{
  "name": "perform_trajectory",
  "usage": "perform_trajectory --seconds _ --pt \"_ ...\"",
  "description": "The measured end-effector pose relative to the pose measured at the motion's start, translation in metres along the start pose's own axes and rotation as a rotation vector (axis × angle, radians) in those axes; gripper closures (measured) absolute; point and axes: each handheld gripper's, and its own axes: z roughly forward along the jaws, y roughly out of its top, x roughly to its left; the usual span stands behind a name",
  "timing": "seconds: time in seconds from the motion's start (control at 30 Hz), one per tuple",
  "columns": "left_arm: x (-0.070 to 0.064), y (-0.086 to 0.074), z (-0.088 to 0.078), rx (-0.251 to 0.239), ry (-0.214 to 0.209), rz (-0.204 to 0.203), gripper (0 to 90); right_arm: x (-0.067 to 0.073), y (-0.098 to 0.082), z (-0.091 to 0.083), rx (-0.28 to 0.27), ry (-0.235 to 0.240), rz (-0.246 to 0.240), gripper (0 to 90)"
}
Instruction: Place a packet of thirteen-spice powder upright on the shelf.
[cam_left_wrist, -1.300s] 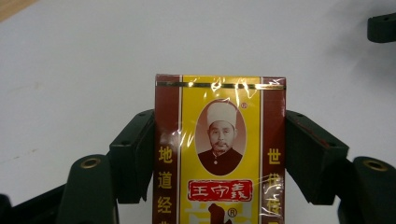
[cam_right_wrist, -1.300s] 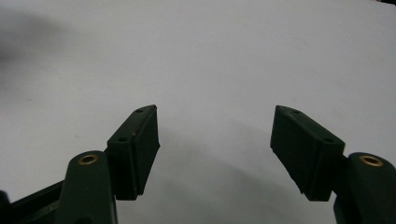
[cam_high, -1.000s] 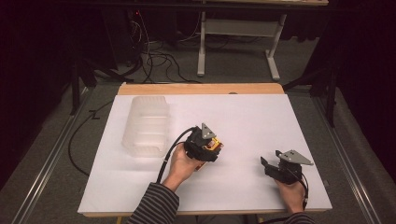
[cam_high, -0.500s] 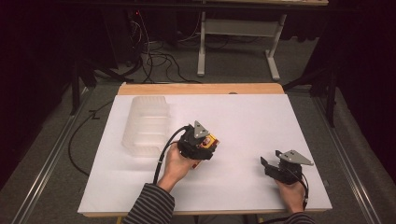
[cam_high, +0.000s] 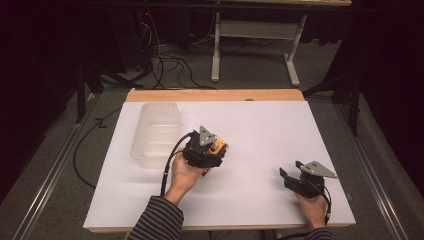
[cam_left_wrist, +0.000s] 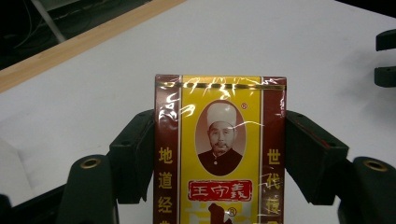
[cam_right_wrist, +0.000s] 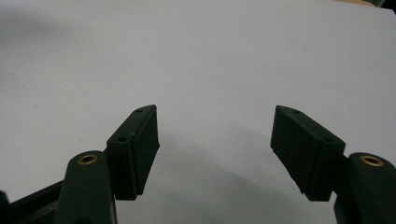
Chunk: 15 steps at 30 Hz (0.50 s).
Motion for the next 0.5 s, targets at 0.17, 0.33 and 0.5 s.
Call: perform_trajectory --seconds 0.17,0.33,0.5 --pt "0.0 0.002 -0.003 -0.007 -0.011 -0.003 32.9 0.0 0.0 0.0 0.002 -0.004 -0.004 32.8" --pt "0.003 0.012 -0.004 -0.027 -0.013 -0.015 32.9 0.0 0.0 0.0 -0.001 -0.005 0.001 32.8" --pt "0.003 0.023 -0.005 -0.052 -0.002 -0.046 32.9 0.0 0.0 0.0 0.004 -0.005 0.001 32.7"
